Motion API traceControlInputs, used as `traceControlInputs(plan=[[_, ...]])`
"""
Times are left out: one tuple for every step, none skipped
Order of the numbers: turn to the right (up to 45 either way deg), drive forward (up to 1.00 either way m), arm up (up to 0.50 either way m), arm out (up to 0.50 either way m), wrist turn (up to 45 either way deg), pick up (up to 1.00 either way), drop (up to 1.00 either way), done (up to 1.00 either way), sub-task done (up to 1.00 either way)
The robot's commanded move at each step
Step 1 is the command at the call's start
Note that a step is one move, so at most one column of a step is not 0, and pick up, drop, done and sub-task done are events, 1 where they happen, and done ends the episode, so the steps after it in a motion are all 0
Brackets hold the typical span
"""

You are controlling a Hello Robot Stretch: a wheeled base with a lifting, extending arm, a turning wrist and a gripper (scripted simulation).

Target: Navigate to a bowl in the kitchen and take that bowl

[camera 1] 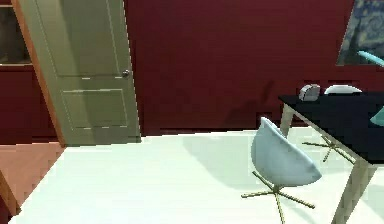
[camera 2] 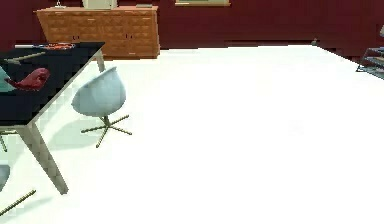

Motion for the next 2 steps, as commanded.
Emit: traceControlInputs(plan=[[-33.0,0.0,0.0,0.0,0.0,0.0,0.0,0.0,0.0],[0.0,1.0,0.0,0.0,0.0,0.0,0.0,0.0,0.0]])
